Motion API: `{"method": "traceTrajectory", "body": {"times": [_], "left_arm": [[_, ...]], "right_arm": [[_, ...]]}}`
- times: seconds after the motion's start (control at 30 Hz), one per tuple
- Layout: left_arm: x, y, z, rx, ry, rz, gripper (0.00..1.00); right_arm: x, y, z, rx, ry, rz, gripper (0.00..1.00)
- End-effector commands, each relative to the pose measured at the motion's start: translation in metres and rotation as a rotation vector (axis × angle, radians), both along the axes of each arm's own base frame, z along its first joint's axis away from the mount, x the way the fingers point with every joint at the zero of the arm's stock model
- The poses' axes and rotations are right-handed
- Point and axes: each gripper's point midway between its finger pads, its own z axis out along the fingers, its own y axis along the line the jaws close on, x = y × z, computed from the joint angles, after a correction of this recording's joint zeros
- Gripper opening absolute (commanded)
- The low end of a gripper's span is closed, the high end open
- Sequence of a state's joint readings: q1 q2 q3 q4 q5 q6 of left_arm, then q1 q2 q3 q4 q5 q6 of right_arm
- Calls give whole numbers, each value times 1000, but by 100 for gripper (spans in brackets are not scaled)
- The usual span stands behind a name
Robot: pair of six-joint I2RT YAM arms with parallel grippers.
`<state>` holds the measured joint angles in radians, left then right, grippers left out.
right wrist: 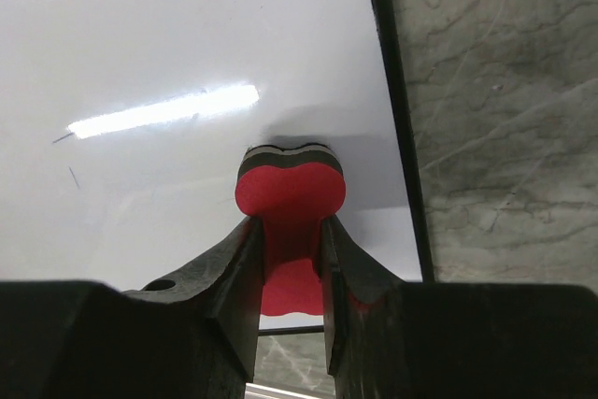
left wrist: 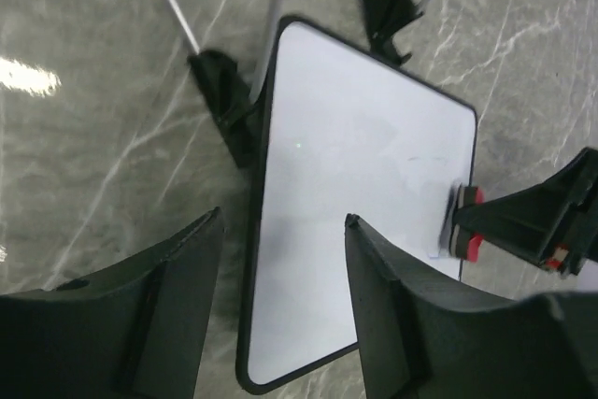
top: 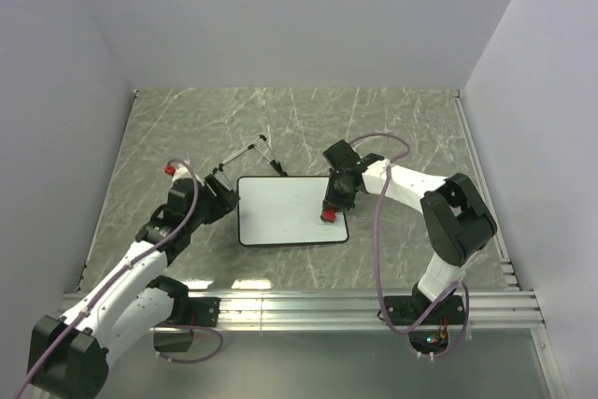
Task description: Erase the whiteboard
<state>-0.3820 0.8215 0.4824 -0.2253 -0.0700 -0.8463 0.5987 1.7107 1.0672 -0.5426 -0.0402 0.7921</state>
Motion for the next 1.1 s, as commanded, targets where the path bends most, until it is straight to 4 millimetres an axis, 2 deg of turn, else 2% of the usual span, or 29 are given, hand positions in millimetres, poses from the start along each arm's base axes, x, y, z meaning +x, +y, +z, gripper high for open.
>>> {"method": "traceTrajectory", "body": {"times": [0.0, 0.1, 0.27, 0.3, 0.37, 0.4, 0.43, 0.47, 0.5, 0.57, 0.63, 0.8, 0.9, 0.93, 0.97, 1.0, 1.07], "left_arm": [[-12, -14, -18, -130, 33, -41, 59], [-20, -21, -37, -202, 61, -43, 54], [-27, -30, -51, -320, 47, -48, 54], [-32, -30, -61, -332, 56, -48, 54], [-29, -36, -51, -398, 2, -67, 53], [-35, -36, -59, -411, 10, -66, 53], [-35, -36, -59, -426, 3, -65, 53], [-32, -37, -51, -450, -37, -72, 53], [-37, -36, -58, -450, -30, -73, 53], [-36, -37, -54, -464, -59, -83, 52], [-38, -36, -60, -462, -55, -84, 51], [-37, -39, -54, -483, -99, -118, 38], [-39, -40, -64, -476, -68, -124, 30], [-37, -41, -58, -487, -100, -134, 27], [-37, -42, -58, -488, -100, -143, 17], [-37, -43, -64, -481, -80, -147, 12], [-33, -48, -57, -489, -101, -179, 1]], "right_arm": [[13, -7, 14, -32, -37, -1, 0], [14, -9, 18, -36, -39, 5, 0], [21, -16, 22, -74, -50, 6, 0], [21, -17, 22, -80, -49, 4, 0], [22, -18, 23, -88, -47, 6, 0], [23, -18, 23, -93, -48, 6, 0], [23, -18, 23, -94, -47, 7, 0], [24, -18, 23, -94, -44, 5, 0], [24, -18, 23, -96, -43, 6, 0], [25, -17, 23, -92, -42, 3, 0], [25, -16, 23, -90, -39, 1, 0], [30, -11, 23, -84, -38, 5, 0], [33, -9, 22, -84, -36, 8, 0], [34, -9, 21, -86, -34, 8, 0], [36, -8, 21, -86, -37, 11, 0], [37, -7, 22, -85, -38, 14, 0], [39, -5, 20, -86, -33, 15, 0]]}}
